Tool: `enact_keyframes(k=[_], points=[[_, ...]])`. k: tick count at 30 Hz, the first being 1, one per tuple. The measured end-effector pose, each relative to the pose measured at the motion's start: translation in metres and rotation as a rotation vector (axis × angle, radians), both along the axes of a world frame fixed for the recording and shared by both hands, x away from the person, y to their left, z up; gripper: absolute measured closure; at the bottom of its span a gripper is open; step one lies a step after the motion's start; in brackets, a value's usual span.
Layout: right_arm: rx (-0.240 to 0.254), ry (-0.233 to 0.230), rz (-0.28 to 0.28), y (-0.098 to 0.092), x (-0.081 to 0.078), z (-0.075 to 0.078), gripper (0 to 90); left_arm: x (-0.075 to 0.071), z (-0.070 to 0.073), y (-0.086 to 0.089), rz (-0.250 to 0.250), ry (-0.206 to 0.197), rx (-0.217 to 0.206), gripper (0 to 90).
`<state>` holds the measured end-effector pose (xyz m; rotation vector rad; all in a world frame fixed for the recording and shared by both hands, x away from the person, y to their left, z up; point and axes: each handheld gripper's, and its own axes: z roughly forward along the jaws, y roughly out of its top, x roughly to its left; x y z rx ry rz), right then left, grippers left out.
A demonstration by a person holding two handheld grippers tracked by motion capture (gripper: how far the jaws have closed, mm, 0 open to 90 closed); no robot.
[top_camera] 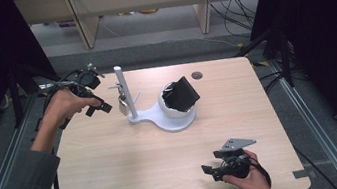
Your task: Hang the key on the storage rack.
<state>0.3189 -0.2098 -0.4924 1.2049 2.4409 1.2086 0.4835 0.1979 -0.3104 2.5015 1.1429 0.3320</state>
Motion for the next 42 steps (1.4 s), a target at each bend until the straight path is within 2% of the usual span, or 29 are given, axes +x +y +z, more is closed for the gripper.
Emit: enact_keyframes(k=[1, 2, 5, 8, 10, 12, 16, 20, 22, 23, 25, 28, 30, 32, 36, 37, 38, 40, 42], points=[[-0.004, 0.000, 0.001, 0.000, 0.000, 0.000, 28.6, -0.002, -0.002, 0.000, 0.005, -0.005, -0.014, 34.5], [0.008, 0.019, -0.007, 0.001, -0.001, 0.000, 28.6, -0.004, -0.003, 0.001, 0.000, -0.009, -0.013, 33.8], [0.002, 0.005, -0.004, 0.000, 0.000, 0.000, 28.6, -0.012, -0.009, 0.001, -0.016, -0.013, -0.021, 31.1], [0.014, 0.023, -0.010, 0.000, -0.001, 0.000, 28.5, -0.020, -0.014, -0.001, -0.047, -0.017, -0.027, 28.7], [0.032, 0.005, -0.004, 0.000, 0.001, -0.002, 28.5, -0.026, -0.018, -0.002, -0.061, -0.021, -0.035, 28.2], [0.015, 0.008, -0.016, -0.002, 0.001, -0.001, 28.6, -0.031, -0.022, -0.003, -0.071, -0.032, -0.041, 27.2], [0.016, 0.006, -0.015, -0.002, 0.001, 0.000, 28.5, -0.044, -0.034, -0.004, -0.083, -0.036, -0.074, 25.7], [0.017, 0.004, -0.019, -0.001, 0.001, -0.001, 28.5, -0.056, -0.045, -0.007, -0.101, -0.041, -0.086, 24.3], [0.017, 0.001, -0.018, -0.002, 0.001, -0.001, 28.5, -0.061, -0.049, -0.008, -0.115, -0.063, -0.088, 23.8], [0.017, 0.006, -0.014, -0.002, 0.001, -0.001, 28.5, -0.063, -0.050, -0.008, -0.129, -0.063, -0.087, 23.5], [0.024, 0.015, -0.015, -0.002, 0.001, -0.001, 28.5, -0.069, -0.055, -0.009, -0.125, -0.058, -0.109, 23.2], [0.026, 0.007, -0.013, -0.002, 0.001, -0.001, 28.5, -0.077, -0.064, -0.011, -0.139, -0.060, -0.139, 22.9], [0.034, 0.005, -0.010, -0.001, 0.001, -0.001, 28.6, -0.082, -0.069, -0.013, -0.150, -0.060, -0.145, 22.8], [0.022, 0.003, -0.019, -0.001, 0.001, -0.001, 28.5, -0.087, -0.074, -0.017, -0.166, -0.042, -0.151, 22.8], [0.021, 0.003, -0.018, -0.003, 0.001, 0.000, 28.6, -0.096, -0.082, -0.023, -0.185, -0.046, -0.155, 22.6], [0.031, 0.026, -0.034, -0.001, -0.001, 0.001, 28.5, -0.098, -0.083, -0.025, -0.192, -0.047, -0.154, 22.5], [0.020, -0.002, -0.018, -0.003, 0.001, 0.000, 28.6, -0.100, -0.085, -0.026, -0.201, -0.048, -0.153, 22.5], [0.022, 0.002, -0.015, -0.003, 0.001, 0.000, 28.5, -0.103, -0.089, -0.028, -0.220, -0.054, -0.145, 22.4], [0.020, 0.007, -0.012, -0.002, 0.001, 0.000, 28.6, -0.106, -0.094, -0.029, -0.212, -0.056, -0.161, 22.1]])
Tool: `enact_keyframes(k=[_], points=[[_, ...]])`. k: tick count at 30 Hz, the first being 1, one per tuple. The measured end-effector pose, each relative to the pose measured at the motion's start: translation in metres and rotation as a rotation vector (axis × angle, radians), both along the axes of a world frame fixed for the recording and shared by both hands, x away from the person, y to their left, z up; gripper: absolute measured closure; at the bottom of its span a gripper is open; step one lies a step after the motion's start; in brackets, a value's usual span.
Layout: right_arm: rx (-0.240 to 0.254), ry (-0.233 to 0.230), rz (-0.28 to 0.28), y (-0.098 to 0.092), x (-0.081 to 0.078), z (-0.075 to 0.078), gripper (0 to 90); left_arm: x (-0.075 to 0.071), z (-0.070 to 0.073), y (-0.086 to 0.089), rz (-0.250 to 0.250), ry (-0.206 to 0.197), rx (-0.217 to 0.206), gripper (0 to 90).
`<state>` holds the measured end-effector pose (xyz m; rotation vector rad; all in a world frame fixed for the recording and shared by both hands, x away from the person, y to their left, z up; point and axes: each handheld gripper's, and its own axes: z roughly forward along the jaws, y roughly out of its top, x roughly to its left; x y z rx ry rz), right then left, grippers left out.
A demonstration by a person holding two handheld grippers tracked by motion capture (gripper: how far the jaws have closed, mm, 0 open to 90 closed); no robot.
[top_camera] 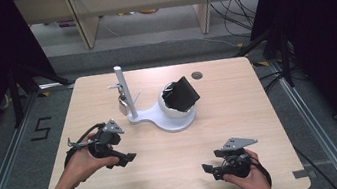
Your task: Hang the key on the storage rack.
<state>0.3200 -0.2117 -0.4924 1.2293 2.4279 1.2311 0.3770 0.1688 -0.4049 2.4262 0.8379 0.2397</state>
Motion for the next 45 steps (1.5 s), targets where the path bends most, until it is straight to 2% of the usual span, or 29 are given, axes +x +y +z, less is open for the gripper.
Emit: enact_keyframes(k=[2, 3, 4, 5, 6, 7, 8, 9, 11, 13, 14, 16, 19, 21, 22, 28, 30, 31, 32, 35, 36, 37, 38, 40, 42, 45], points=[[-0.001, 0.000, 0.002, 0.001, 0.000, 0.000, 28.5, -0.003, -0.005, -0.001, -0.011, 0.004, -0.009, 22.1], [0.014, -0.004, 0.003, 0.002, 0.000, -0.001, 28.5, -0.004, -0.008, -0.001, -0.013, -0.006, -0.011, 22.1], [0.008, -0.009, 0.023, 0.001, 0.001, -0.002, 28.5, -0.006, -0.010, -0.001, -0.014, -0.011, -0.008, 22.1], [-0.010, -0.016, 0.005, 0.001, 0.001, -0.001, 28.5, -0.007, -0.011, 0.000, -0.013, -0.014, -0.006, 22.0], [-0.002, -0.006, 0.002, 0.001, 0.001, -0.002, 28.5, -0.008, -0.014, 0.000, -0.012, -0.032, -0.015, 22.0], [0.003, 0.012, -0.008, 0.002, 0.000, -0.001, 28.5, -0.009, -0.015, 0.000, -0.007, -0.029, -0.021, 21.9], [-0.016, -0.014, -0.004, 0.000, 0.001, -0.001, 28.6, -0.011, -0.018, 0.001, -0.008, -0.039, -0.036, 21.8], [-0.005, -0.001, -0.006, 0.001, 0.001, -0.001, 28.5, -0.013, -0.020, 0.001, -0.003, -0.046, -0.049, 21.8], [-0.003, 0.009, -0.008, 0.002, 0.000, -0.001, 28.5, -0.015, -0.024, 0.000, -0.009, -0.033, -0.028, 21.8], [-0.018, -0.006, -0.005, 0.003, 0.000, 0.000, 28.6, -0.018, -0.029, -0.002, -0.004, -0.059, -0.035, 21.8], [-0.014, 0.003, -0.005, 0.003, -0.001, 0.000, 28.5, -0.018, -0.032, -0.003, -0.007, -0.066, -0.039, 21.8], [-0.007, -0.004, 0.006, 0.003, 0.000, -0.001, 28.5, -0.020, -0.036, -0.005, -0.024, -0.060, -0.025, 21.8], [-0.008, 0.008, 0.003, 0.003, 0.000, -0.001, 28.6, -0.025, -0.043, -0.009, -0.011, -0.067, -0.039, 21.6], [-0.014, -0.002, 0.002, 0.003, -0.001, 0.000, 28.5, -0.028, -0.048, -0.010, -0.020, -0.070, -0.037, 20.9], [-0.007, 0.024, -0.015, 0.005, -0.003, 0.000, 28.6, -0.030, -0.052, -0.011, -0.019, -0.077, -0.049, 20.9], [-0.001, -0.002, 0.012, 0.004, 0.000, -0.001, 28.5, -0.041, -0.065, -0.013, -0.028, -0.092, -0.069, 19.9], [0.000, -0.003, 0.014, 0.004, -0.001, -0.001, 28.5, -0.045, -0.068, -0.013, -0.023, -0.097, -0.094, 18.9], [-0.001, -0.004, 0.014, 0.004, -0.001, -0.001, 28.5, -0.047, -0.070, -0.014, -0.005, -0.099, -0.111, 18.8], [0.001, -0.003, 0.014, 0.004, -0.001, -0.001, 28.5, -0.049, -0.071, -0.013, -0.010, -0.115, -0.111, 18.8], [0.001, -0.008, 0.023, 0.005, 0.000, -0.001, 28.4, -0.056, -0.075, -0.012, -0.007, -0.116, -0.133, 18.3], [0.001, -0.002, 0.030, 0.005, 0.000, -0.001, 28.4, -0.057, -0.076, -0.012, -0.012, -0.128, -0.128, 18.2], [-0.002, -0.007, 0.021, 0.005, -0.001, -0.001, 28.2, -0.060, -0.078, -0.012, -0.001, -0.120, -0.143, 18.1], [-0.015, -0.010, 0.007, 0.005, -0.002, 0.000, 28.1, -0.062, -0.080, -0.011, -0.008, -0.133, -0.132, 18.0], [-0.015, -0.009, 0.010, 0.006, -0.002, 0.000, 27.8, -0.066, -0.084, -0.009, -0.002, -0.128, -0.141, 17.2], [-0.012, -0.013, 0.012, 0.006, -0.003, 0.001, 27.2, -0.070, -0.087, -0.005, 0.026, -0.139, -0.167, 16.5], [-0.011, -0.015, 0.010, 0.006, -0.002, 0.000, 23.4, -0.075, -0.088, 0.000, 0.044, -0.170, -0.162, 15.6]])
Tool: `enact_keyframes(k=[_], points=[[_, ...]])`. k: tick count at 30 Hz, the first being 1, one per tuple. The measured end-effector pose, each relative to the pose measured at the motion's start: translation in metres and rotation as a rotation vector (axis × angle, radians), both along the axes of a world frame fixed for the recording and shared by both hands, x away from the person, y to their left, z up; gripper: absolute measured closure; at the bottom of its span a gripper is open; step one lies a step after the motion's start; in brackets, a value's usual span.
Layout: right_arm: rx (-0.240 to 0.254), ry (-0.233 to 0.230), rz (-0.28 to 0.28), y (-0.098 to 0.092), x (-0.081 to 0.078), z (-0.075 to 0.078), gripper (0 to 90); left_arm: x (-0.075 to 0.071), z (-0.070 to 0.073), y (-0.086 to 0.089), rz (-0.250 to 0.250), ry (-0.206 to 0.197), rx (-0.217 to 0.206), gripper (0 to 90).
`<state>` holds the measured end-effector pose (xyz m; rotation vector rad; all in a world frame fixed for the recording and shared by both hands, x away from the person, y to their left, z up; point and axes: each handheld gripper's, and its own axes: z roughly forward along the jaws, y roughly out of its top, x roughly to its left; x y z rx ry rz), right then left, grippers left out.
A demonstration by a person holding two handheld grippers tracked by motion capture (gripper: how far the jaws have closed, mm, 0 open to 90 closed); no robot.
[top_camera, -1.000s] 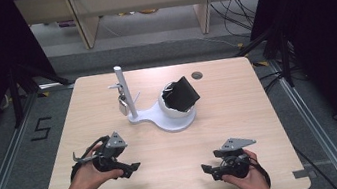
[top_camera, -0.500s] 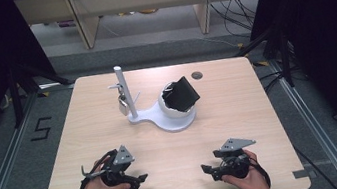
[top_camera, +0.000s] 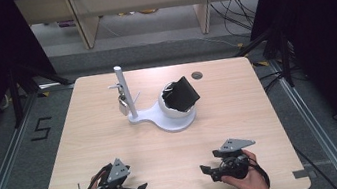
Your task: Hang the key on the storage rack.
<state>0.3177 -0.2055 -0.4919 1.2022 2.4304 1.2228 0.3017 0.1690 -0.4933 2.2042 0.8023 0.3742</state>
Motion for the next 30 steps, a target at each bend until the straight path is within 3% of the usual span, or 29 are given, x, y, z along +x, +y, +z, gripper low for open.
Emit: enact_keyframes(k=[1, 3, 4, 6, 7, 10, 12, 13, 15, 20, 22, 23, 24, 26, 29, 30], points=[[0.005, 0.005, 0.007, 0.001, 0.001, -0.001, 21.6, -0.002, 0.001, 0.002, -0.003, -0.001, 0.012, 15.6], [0.012, 0.005, 0.002, 0.001, 0.001, -0.002, 18.9, -0.007, 0.000, 0.002, 0.000, 0.006, -0.006, 15.1], [-0.006, 0.006, -0.013, 0.001, 0.001, -0.001, 17.6, -0.009, -0.001, 0.003, -0.002, 0.013, -0.014, 15.1], [0.018, 0.013, -0.020, 0.002, 0.001, -0.002, 17.3, -0.011, -0.003, 0.004, -0.001, 0.009, -0.015, 15.1], [-0.006, 0.000, -0.030, 0.001, 0.001, -0.001, 17.3, -0.012, -0.005, 0.004, -0.006, 0.005, -0.008, 15.1], [0.003, 0.000, -0.024, 0.001, 0.000, 0.000, 17.3, -0.015, -0.008, 0.004, 0.002, 0.014, -0.007, 15.3], [0.013, -0.006, -0.011, 0.003, 0.000, -0.001, 17.3, -0.016, -0.007, 0.005, -0.013, 0.002, 0.009, 15.6], [0.016, 0.003, -0.017, 0.004, -0.001, -0.001, 17.2, -0.017, -0.008, 0.004, 0.001, -0.004, -0.005, 15.4], [-0.004, -0.008, -0.015, 0.003, 0.000, 0.000, 17.3, -0.016, -0.008, 0.005, -0.002, -0.006, 0.001, 15.4], [-0.003, -0.002, -0.014, 0.003, 0.000, 0.000, 17.3, -0.017, -0.011, 0.004, -0.003, 0.009, 0.008, 15.3], [-0.008, -0.004, -0.018, 0.003, 0.000, 0.000, 17.4, -0.015, -0.012, 0.005, -0.002, 0.008, 0.017, 15.3], [-0.006, 0.004, -0.019, 0.004, -0.001, 0.000, 17.4, -0.014, -0.011, 0.006, -0.017, 0.007, 0.044, 15.3], [-0.004, 0.000, -0.013, 0.004, -0.001, 0.000, 17.5, -0.015, -0.013, 0.005, 0.009, 0.019, 0.020, 15.3], [-0.005, 0.000, -0.011, 0.004, -0.001, 0.000, 17.6, -0.014, -0.012, 0.007, -0.011, 0.014, 0.038, 15.3], [-0.008, -0.010, -0.020, 0.003, 0.000, 0.000, 17.9, -0.012, -0.014, 0.009, 0.008, 0.017, 0.040, 15.2], [0.003, 0.012, -0.038, 0.004, -0.002, 0.000, 17.8, -0.012, -0.014, 0.010, 0.023, 0.023, 0.032, 15.2]])
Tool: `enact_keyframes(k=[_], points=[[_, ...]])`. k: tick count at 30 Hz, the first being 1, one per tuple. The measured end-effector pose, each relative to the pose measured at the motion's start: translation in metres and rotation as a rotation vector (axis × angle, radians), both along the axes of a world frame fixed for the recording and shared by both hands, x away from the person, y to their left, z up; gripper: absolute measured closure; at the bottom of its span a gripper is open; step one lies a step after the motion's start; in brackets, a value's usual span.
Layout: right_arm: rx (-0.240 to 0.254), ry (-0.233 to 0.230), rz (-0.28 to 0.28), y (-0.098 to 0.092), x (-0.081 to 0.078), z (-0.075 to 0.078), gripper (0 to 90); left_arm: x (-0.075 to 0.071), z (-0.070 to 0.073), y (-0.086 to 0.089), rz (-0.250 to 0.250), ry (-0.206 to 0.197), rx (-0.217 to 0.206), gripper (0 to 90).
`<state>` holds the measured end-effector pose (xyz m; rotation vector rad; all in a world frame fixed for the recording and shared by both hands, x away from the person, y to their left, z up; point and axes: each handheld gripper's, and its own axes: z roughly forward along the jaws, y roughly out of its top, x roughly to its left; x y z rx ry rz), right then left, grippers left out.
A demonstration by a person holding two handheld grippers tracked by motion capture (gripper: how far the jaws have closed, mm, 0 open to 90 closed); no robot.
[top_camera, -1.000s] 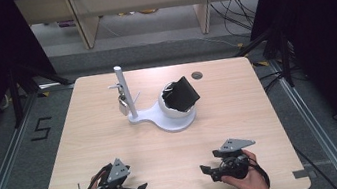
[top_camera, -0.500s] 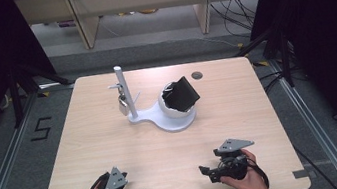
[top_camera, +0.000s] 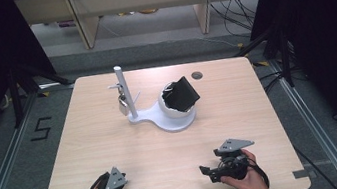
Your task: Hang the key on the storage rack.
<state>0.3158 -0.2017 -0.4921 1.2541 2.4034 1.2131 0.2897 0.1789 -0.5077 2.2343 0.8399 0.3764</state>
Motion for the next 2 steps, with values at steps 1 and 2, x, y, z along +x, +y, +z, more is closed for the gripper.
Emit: enact_keyframes(k=[1, 2], points=[[-0.012, -0.017, 0.015, -0.0018, 0.0022, -0.0005, 17.8, 0.0014, 0.0002, 0.0027, 0.000, -0.012, 0.005, 15.2], [0.005, -0.010, 0.024, -0.0015, 0.0032, -0.0015, 17.9, 0.0023, 0.0008, 0.0059, 0.007, -0.016, 0.017, 15.2]])
